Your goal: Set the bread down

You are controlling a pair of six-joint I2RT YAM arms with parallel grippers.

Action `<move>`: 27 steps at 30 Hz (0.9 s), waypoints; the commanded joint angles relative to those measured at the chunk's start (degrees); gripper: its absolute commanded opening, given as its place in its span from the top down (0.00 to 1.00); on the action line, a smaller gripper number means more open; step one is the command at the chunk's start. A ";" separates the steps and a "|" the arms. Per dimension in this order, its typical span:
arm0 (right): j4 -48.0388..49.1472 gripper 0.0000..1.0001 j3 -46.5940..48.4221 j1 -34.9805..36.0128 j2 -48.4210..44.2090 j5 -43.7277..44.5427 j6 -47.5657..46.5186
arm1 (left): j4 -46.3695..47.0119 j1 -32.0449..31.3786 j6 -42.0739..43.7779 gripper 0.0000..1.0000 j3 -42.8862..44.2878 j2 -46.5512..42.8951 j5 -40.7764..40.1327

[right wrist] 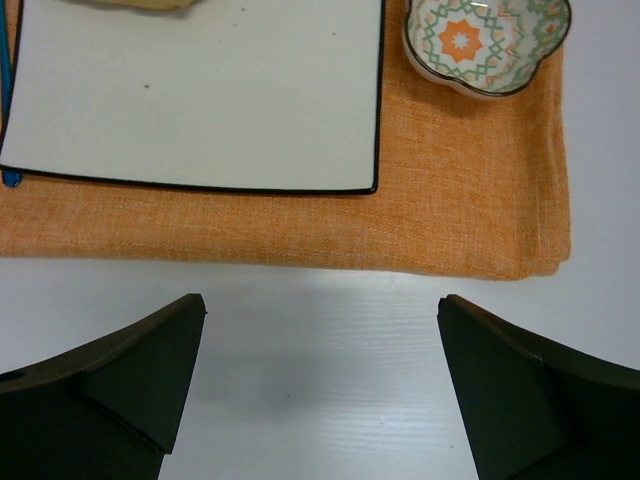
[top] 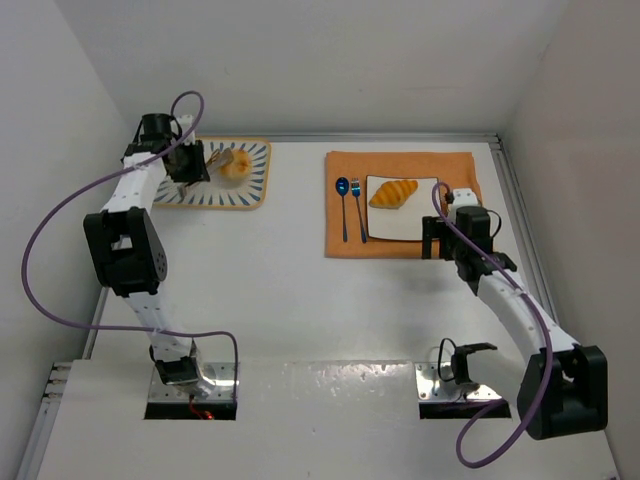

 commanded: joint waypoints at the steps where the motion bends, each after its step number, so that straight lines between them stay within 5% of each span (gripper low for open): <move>1: 0.05 0.00 -0.03 -1.03 -1.81 4.70 1.95 | 0.67 -2.76 -0.07 0.80 6.73 -4.85 1.19; 6: -0.66 0.00 -1.00 -9.46 -2.25 4.45 6.53 | -4.59 -10.05 2.83 0.80 12.88 -5.91 2.51; 10: -0.12 0.00 -2.14 -13.69 -2.78 3.48 8.11 | -6.54 -22.15 4.07 0.80 16.92 -3.99 2.51; 17: -4.77 0.00 -1.36 -18.61 -8.30 6.99 8.11 | -7.07 -41.32 4.60 0.80 31.14 9.62 3.21; 27: -11.46 0.00 -2.23 -20.90 -15.17 2.35 8.56 | 1.18 -52.42 2.40 0.79 38.30 23.34 0.32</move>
